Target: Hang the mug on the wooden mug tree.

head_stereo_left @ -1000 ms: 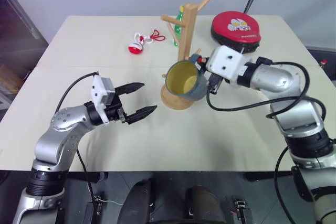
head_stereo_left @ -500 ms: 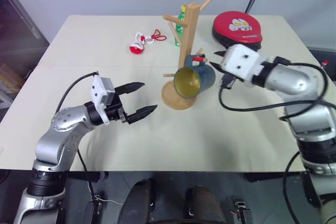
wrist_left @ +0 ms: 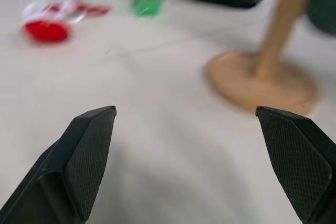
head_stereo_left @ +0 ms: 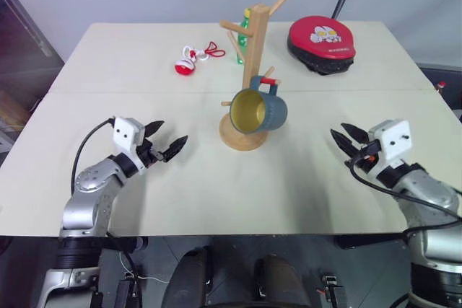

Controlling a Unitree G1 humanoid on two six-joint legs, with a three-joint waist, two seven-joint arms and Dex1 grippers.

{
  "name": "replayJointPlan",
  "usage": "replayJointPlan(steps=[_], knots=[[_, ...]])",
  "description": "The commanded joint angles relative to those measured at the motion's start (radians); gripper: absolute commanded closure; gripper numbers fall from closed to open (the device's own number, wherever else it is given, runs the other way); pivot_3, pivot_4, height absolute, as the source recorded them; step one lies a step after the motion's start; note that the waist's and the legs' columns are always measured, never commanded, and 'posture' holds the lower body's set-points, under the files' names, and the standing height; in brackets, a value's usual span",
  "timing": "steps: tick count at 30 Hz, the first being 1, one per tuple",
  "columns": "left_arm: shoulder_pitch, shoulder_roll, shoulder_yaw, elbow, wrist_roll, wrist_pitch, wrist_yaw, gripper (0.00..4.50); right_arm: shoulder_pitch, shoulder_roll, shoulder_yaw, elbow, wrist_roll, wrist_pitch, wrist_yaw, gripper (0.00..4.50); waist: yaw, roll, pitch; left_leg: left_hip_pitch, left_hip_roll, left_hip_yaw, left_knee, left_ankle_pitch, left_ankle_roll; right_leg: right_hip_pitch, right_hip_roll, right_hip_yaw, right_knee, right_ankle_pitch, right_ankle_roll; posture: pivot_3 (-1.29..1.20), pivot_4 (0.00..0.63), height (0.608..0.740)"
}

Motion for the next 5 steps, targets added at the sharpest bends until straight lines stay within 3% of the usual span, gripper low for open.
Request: replayJointPlan(steps=[1, 5], knots=[[0.027, -0.008, 0.037, 0.008, 0.026, -0.052, 0.034, 0.00, -0.004, 0.049, -0.009, 0.074, 0.006, -0.133, -0.054, 3.22, -0.001, 0.000, 0.000, 0.000, 0.000, 0.000, 0.000, 0.000, 0.000, 0.000, 0.000, 0.000, 0.000, 0.000, 0.000, 0.00, 0.150, 0.740], [0.067, -0.010, 0.054, -0.007, 0.016, -0.046, 0.048, 0.00, -0.019, 0.068, 0.024, 0.153, -0.001, -0.198, -0.076, 3.22, -0.001, 0.000, 0.000, 0.000, 0.000, 0.000, 0.000, 0.000, 0.000, 0.000, -0.001, 0.000, 0.000, 0.000, 0.000, 0.00, 0.150, 0.740]])
